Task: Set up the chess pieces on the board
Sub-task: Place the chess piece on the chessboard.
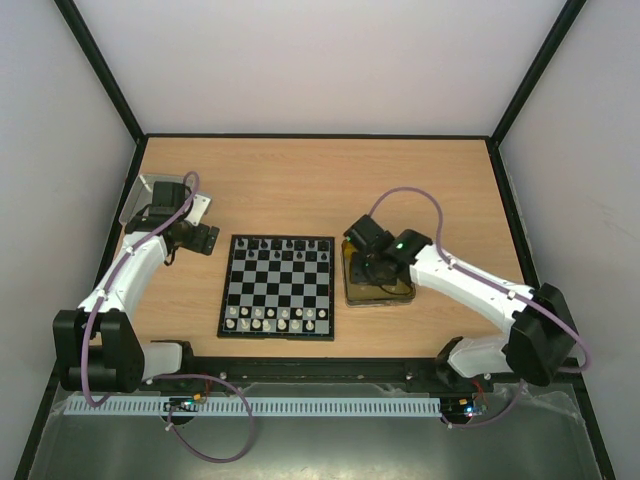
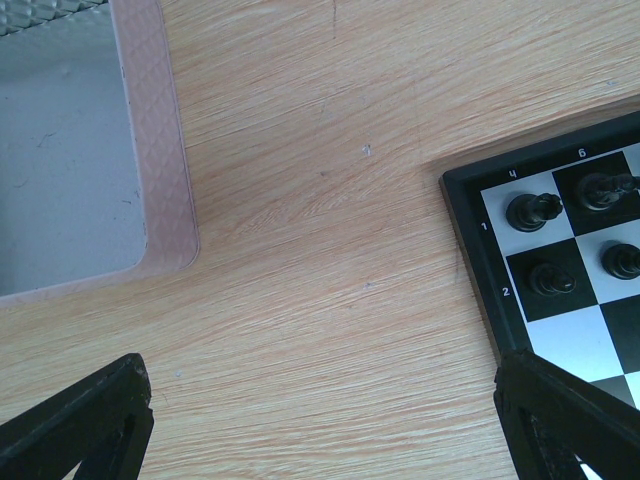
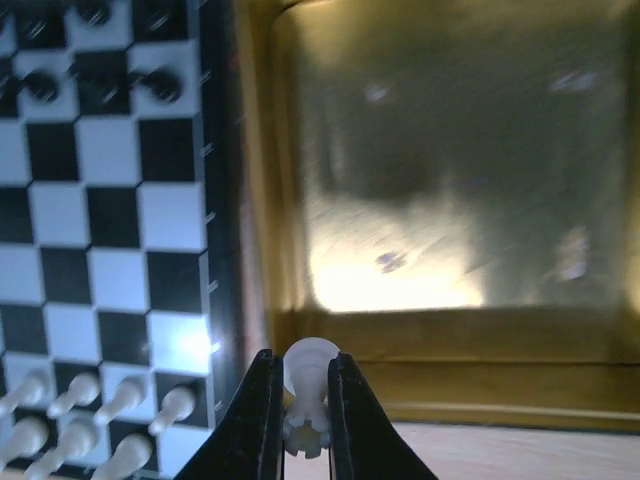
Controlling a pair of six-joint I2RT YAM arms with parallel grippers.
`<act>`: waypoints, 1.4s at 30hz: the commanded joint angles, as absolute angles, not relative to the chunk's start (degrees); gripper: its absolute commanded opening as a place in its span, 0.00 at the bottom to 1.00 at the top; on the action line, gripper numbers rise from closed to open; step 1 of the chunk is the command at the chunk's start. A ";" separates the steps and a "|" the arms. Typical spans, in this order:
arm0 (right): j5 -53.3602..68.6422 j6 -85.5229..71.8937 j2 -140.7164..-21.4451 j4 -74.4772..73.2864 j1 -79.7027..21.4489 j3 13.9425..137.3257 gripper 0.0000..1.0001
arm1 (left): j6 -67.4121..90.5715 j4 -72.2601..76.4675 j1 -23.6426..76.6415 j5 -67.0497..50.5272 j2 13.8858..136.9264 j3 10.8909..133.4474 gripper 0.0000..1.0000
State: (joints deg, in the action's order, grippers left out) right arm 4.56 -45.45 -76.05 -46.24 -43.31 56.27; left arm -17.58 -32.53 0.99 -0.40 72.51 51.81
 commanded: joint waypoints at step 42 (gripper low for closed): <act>8.15 -56.87 -89.80 -36.74 -68.55 54.73 0.02 | -17.45 -33.66 1.17 -0.54 72.16 53.09 0.94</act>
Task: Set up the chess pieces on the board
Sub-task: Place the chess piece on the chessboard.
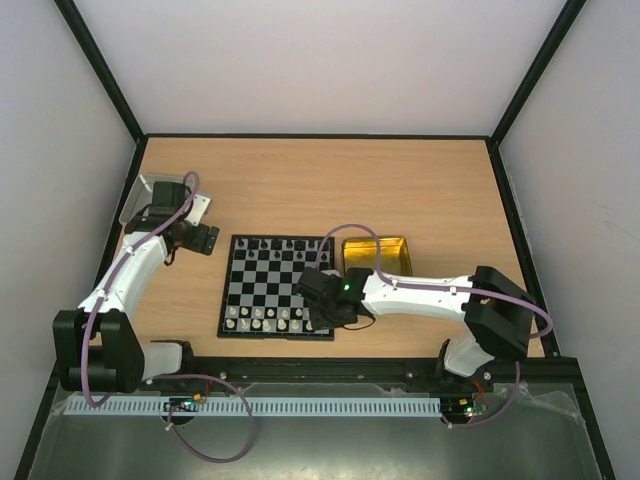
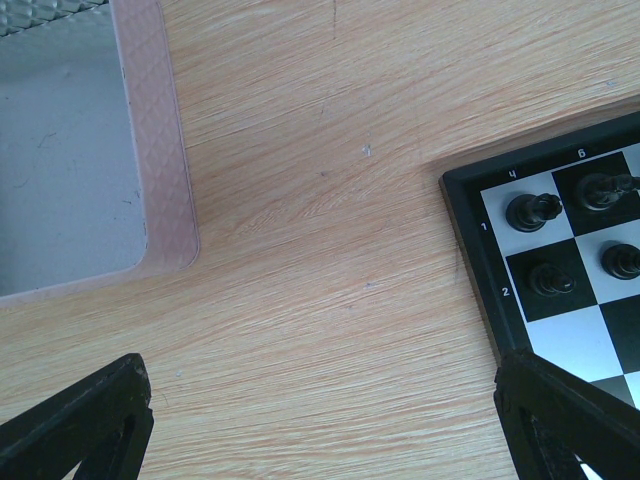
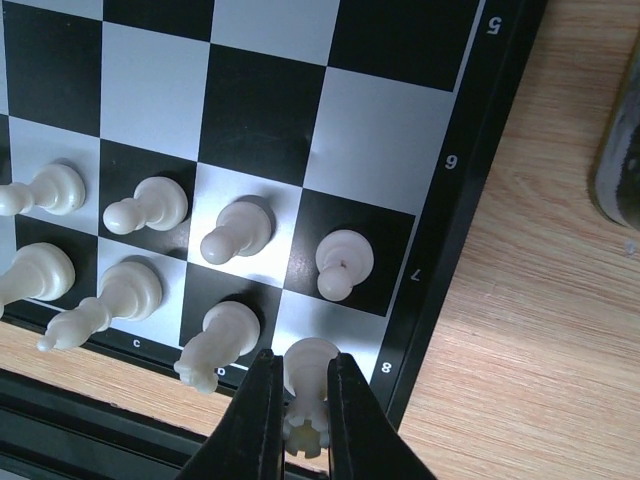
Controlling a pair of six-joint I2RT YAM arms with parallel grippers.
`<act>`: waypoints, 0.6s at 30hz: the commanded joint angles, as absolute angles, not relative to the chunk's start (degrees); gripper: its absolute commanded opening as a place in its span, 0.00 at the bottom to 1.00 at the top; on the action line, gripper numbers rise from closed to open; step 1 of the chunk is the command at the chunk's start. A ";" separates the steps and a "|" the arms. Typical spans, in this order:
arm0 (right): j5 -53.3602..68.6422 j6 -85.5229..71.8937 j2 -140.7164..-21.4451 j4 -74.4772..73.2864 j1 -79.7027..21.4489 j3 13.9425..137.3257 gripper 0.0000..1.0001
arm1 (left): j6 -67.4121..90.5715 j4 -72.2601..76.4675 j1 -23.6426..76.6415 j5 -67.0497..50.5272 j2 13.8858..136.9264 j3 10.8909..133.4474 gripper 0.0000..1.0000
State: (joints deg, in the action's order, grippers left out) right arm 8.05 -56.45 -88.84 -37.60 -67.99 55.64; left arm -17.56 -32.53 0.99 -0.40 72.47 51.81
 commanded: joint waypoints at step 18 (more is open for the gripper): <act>8.47 -56.10 -91.75 -35.09 -68.55 53.81 0.03 | -17.31 -33.14 1.17 -0.68 72.49 52.56 0.94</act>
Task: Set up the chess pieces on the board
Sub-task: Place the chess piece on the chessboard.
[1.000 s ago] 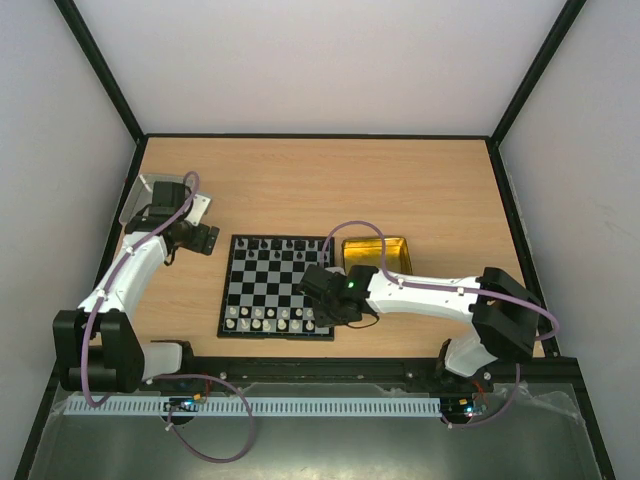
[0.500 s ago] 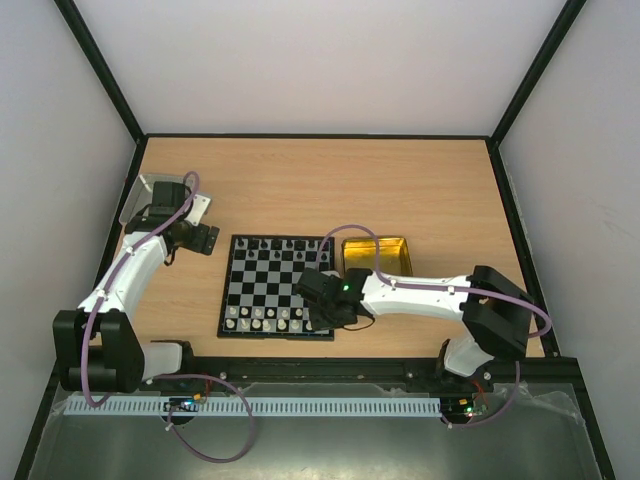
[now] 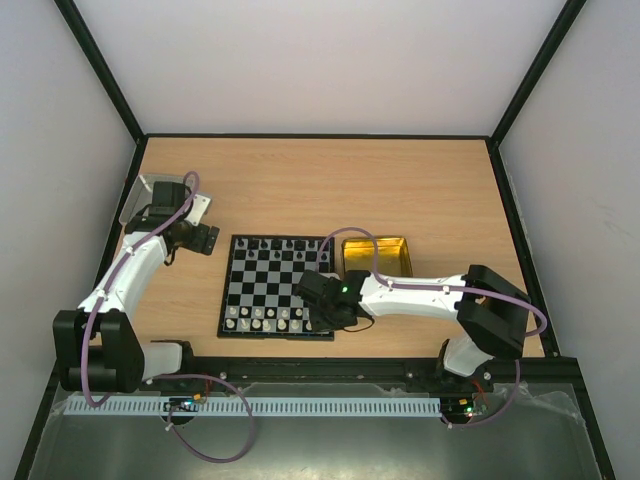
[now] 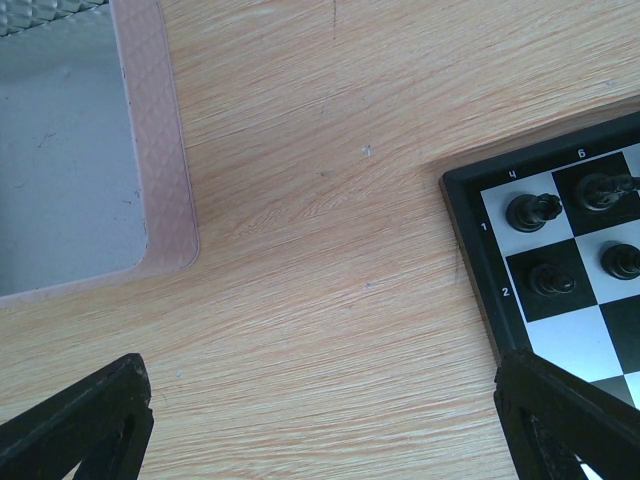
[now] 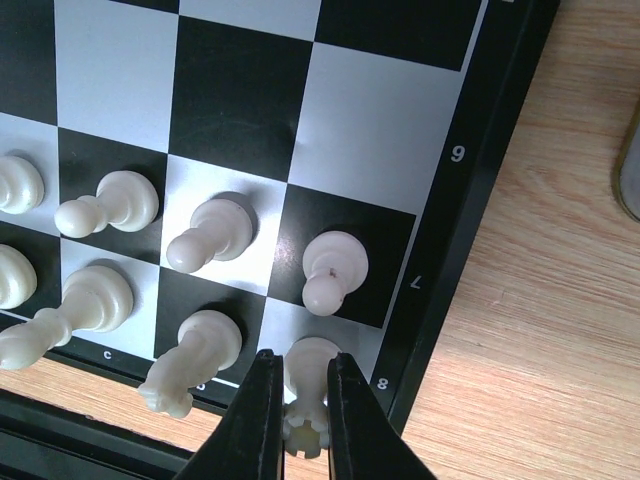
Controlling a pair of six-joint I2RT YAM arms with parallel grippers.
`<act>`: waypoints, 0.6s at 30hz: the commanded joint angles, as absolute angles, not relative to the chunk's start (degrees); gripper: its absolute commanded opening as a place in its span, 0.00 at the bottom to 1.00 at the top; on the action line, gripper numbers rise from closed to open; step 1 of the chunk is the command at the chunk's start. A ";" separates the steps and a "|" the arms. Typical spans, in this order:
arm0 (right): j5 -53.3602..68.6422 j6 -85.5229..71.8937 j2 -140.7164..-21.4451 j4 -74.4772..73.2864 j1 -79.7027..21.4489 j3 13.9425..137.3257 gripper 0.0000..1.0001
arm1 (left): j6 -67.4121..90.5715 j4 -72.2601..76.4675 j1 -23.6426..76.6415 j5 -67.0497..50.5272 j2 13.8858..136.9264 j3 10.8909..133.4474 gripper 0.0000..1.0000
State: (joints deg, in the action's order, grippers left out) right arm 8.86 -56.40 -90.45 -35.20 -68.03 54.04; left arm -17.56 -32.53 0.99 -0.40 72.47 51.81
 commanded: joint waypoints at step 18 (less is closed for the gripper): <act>6.58 -55.63 -91.28 -37.83 -68.55 56.34 0.17 | -17.40 -32.86 1.19 -0.25 72.31 51.77 0.94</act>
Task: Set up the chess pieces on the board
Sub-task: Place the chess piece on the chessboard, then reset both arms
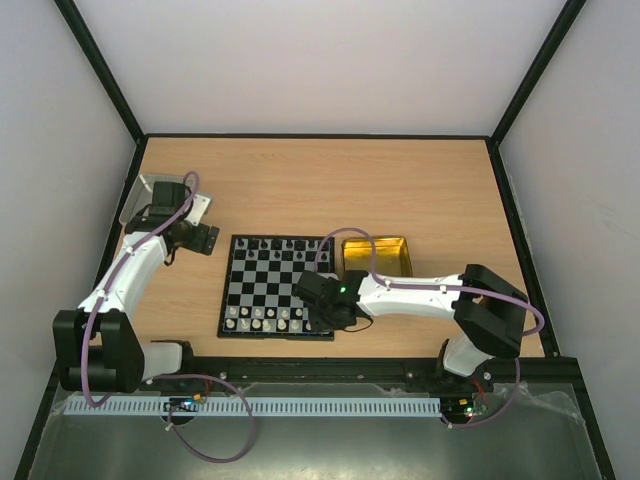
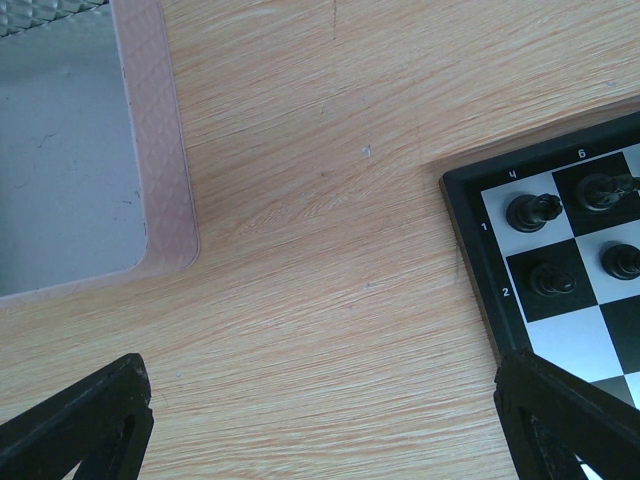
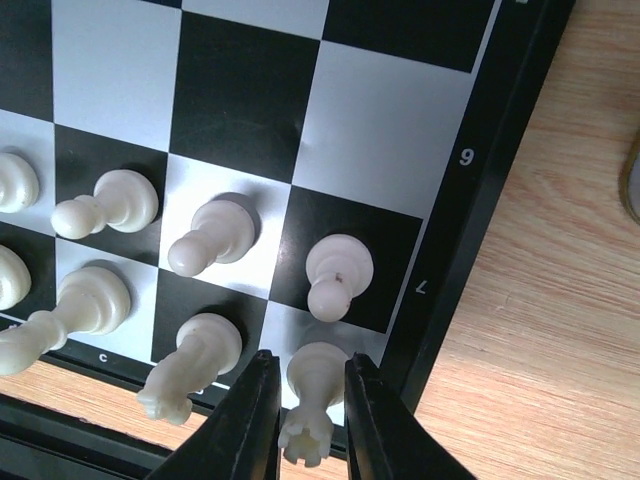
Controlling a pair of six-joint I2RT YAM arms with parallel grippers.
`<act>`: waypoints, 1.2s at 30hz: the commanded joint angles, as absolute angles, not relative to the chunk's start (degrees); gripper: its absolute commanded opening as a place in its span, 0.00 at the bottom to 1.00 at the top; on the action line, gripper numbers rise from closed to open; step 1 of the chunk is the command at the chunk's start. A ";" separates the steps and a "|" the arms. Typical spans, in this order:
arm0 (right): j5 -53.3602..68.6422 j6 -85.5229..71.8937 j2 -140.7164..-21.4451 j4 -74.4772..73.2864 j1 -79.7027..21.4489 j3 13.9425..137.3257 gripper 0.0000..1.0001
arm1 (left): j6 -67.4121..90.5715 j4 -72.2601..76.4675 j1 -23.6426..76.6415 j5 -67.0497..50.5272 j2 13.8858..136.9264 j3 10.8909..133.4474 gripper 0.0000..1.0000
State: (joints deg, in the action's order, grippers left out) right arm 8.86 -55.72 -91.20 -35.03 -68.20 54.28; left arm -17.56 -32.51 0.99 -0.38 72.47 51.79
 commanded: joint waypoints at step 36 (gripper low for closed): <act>-4.88 -41.64 -72.18 -46.79 -46.62 59.86 0.27 | -19.55 -35.59 0.94 1.68 71.72 55.58 0.94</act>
State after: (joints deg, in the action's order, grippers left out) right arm -3.20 -45.91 -75.55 -46.11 -50.52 61.08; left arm -18.83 -33.12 0.99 0.89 72.49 52.42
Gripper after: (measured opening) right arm 0.224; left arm 0.937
